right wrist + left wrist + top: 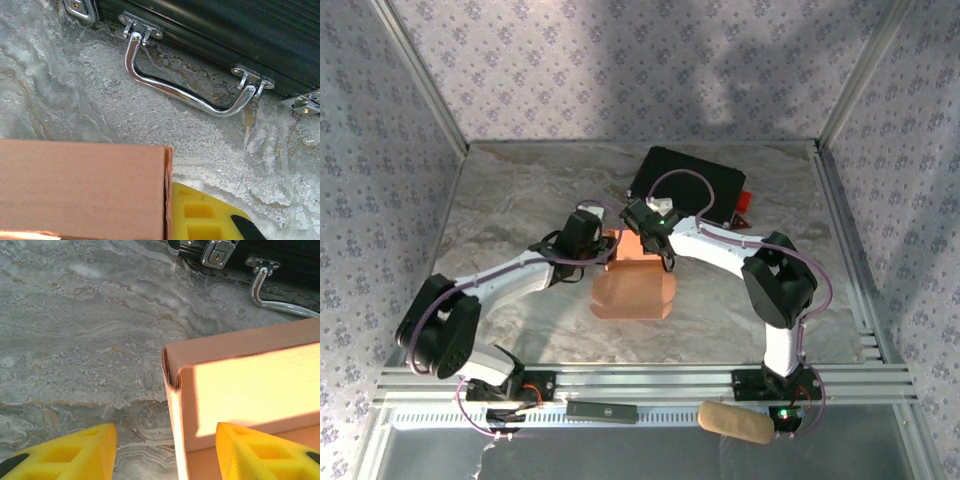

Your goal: Fold the paper box

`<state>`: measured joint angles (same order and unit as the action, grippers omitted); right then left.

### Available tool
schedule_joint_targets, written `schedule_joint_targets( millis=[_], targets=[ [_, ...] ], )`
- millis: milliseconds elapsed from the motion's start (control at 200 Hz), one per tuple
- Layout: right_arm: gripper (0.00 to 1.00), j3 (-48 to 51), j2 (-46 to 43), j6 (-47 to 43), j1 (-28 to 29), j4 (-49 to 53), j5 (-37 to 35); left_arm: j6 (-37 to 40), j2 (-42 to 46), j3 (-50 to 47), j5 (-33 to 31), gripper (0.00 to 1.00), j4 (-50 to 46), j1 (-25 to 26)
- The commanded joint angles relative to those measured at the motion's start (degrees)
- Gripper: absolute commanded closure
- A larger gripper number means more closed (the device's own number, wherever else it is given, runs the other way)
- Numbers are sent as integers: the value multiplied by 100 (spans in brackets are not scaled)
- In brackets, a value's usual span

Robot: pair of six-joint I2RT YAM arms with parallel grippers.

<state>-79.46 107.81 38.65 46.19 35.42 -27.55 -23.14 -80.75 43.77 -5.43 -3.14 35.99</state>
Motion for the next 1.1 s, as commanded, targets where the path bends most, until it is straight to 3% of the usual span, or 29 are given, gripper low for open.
schedule_joint_targets(
  millis=[0,470,740,819,1034,1099],
  targets=[
    [100,-175,118,165,-32,202,22,-121,91,-173,449,49,202,-6],
    [100,-119,65,142,-16,167,47,-191,-798,-235,499,64,708,-5],
    [100,-120,78,116,-9,120,88,-174,-1135,-43,90,77,742,95],
    [100,-127,99,108,-12,121,101,-203,-1257,67,-214,79,652,195],
    [100,-92,126,151,-9,116,103,-586,-1606,225,-1238,99,330,417],
    [100,-102,126,151,-6,116,101,-676,-1703,277,-1553,100,206,564]
  ],
)
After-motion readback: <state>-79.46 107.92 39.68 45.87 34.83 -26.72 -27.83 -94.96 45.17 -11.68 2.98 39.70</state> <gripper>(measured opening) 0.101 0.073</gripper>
